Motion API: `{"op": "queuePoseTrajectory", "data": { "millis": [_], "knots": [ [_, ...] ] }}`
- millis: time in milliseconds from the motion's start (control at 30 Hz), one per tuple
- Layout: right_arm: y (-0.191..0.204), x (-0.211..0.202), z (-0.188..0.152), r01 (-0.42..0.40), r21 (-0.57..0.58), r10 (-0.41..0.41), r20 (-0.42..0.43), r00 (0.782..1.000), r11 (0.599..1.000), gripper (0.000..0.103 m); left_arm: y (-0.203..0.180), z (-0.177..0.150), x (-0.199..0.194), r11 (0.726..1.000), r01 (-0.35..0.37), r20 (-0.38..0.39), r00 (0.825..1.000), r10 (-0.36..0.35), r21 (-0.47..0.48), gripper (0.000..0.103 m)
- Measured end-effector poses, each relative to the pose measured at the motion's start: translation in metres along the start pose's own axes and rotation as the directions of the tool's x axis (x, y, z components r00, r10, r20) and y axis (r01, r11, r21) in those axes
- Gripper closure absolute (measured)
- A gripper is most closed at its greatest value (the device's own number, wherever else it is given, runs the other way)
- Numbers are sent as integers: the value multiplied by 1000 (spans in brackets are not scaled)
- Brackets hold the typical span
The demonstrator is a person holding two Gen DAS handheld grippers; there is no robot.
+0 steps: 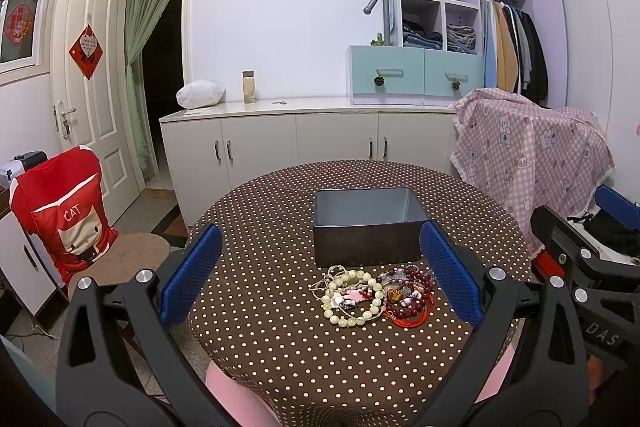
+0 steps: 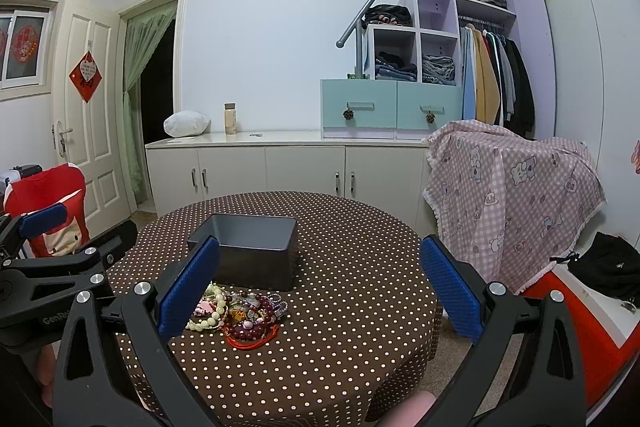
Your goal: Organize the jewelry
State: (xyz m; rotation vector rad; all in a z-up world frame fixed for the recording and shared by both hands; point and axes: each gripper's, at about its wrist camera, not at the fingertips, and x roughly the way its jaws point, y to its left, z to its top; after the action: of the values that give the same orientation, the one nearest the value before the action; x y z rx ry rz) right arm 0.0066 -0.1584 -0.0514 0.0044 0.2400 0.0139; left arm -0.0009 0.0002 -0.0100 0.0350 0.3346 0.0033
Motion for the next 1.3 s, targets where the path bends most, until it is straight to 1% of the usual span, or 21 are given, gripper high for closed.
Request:
{"op": "queuePoseTrajectory", "data": {
  "millis": [167, 400, 567, 667, 867, 933, 1000, 1033, 1100, 1200, 1300],
  "knots": [
    [-5, 2, -3, 12, 25, -12, -21, 1000, 1000, 7, 6, -3, -1, 1000, 18, -6, 1000, -18, -1, 6],
    [-8, 14, -3, 28, 34, -26, -68, 997, 999, 7, 13, -2, 6, 1000, 8, -37, 999, -9, -14, 6],
    [-14, 30, -9, 56, 55, -49, -129, 990, 997, 7, 22, -6, 18, 1000, -12, -76, 997, 10, -26, 6],
    [-19, 42, -15, 74, 78, -59, -181, 982, 994, 7, 31, -8, 27, 999, -26, -105, 994, 21, -44, 6],
    [-20, 62, -24, 39, 104, -12, -244, 970, 994, 7, 56, -15, 49, 993, -55, -178, 983, 36, -105, 6],
    [-17, 67, -27, 16, 101, 10, -251, 968, 995, 7, 63, -18, 56, 990, -53, -212, 977, 25, -130, 6],
    [-11, 74, -29, -16, 97, 41, -260, 965, 995, 7, 68, -22, 64, 988, -27, -243, 970, -11, -152, 6],
    [-10, 77, -30, -26, 95, 50, -260, 964, 995, 7, 71, -24, 69, 986, -4, -260, 965, -40, -166, 6],
    [-3, 81, -32, -53, 76, 70, -246, 967, 996, 7, 72, -30, 78, 984, 19, -288, 955, -69, -175, 6],
    [3, 84, -34, -67, 43, 76, -230, 970, 997, 7, 73, -34, 88, 985, 36, -312, 946, -88, -170, 6],
    [9, 87, -34, -102, 12, 102, -222, 970, 995, 7, 72, -40, 96, 982, 67, -326, 937, -123, -179, 6]
  ]
}}
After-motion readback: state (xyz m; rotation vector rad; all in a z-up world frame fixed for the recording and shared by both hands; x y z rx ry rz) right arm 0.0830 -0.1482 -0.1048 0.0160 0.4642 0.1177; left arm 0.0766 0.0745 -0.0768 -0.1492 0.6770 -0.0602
